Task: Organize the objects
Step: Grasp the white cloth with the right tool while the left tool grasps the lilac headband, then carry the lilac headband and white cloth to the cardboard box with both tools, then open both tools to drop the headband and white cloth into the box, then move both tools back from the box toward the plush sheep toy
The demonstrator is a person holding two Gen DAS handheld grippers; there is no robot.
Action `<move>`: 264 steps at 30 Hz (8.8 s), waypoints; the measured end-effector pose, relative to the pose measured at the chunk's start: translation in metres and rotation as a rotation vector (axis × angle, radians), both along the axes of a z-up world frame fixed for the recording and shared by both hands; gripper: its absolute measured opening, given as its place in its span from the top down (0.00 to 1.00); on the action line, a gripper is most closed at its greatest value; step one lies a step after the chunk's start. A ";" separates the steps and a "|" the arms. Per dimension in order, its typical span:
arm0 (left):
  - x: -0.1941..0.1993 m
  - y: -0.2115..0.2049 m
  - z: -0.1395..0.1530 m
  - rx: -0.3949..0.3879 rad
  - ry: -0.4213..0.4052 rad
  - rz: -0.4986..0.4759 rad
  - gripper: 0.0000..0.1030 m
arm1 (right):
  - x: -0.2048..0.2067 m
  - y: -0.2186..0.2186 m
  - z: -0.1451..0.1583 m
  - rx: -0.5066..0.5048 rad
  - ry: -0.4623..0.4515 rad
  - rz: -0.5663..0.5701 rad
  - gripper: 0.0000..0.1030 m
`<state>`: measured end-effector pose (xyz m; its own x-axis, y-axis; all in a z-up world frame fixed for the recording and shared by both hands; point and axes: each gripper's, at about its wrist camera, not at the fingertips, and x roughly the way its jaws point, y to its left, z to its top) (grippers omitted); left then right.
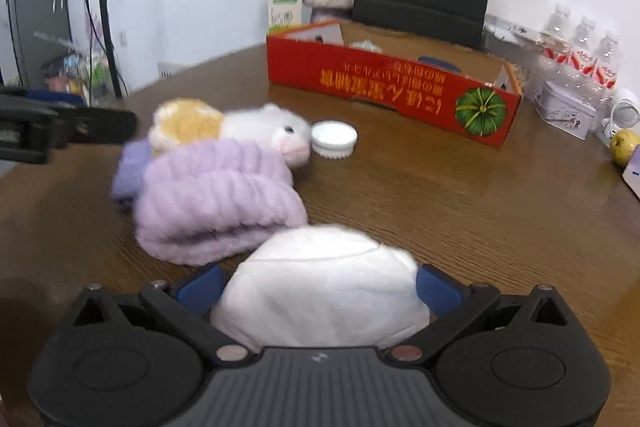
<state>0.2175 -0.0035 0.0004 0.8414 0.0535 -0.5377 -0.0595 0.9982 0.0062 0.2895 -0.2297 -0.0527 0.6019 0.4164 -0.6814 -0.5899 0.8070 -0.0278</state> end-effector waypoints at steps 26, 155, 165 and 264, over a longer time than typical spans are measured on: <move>-0.002 -0.023 -0.011 -0.002 0.038 -0.037 0.00 | -0.004 -0.035 0.000 0.112 -0.073 -0.087 0.65; 0.202 0.000 0.083 -0.149 -0.309 0.050 0.56 | 0.157 0.053 0.107 0.296 -0.465 -0.305 0.74; 0.242 0.004 0.073 -0.129 -0.280 0.072 0.56 | 0.197 0.054 0.097 0.274 -0.433 -0.315 0.74; 0.176 0.021 0.069 -0.061 -0.191 0.037 0.00 | 0.120 0.052 0.080 0.164 -0.379 -0.285 0.00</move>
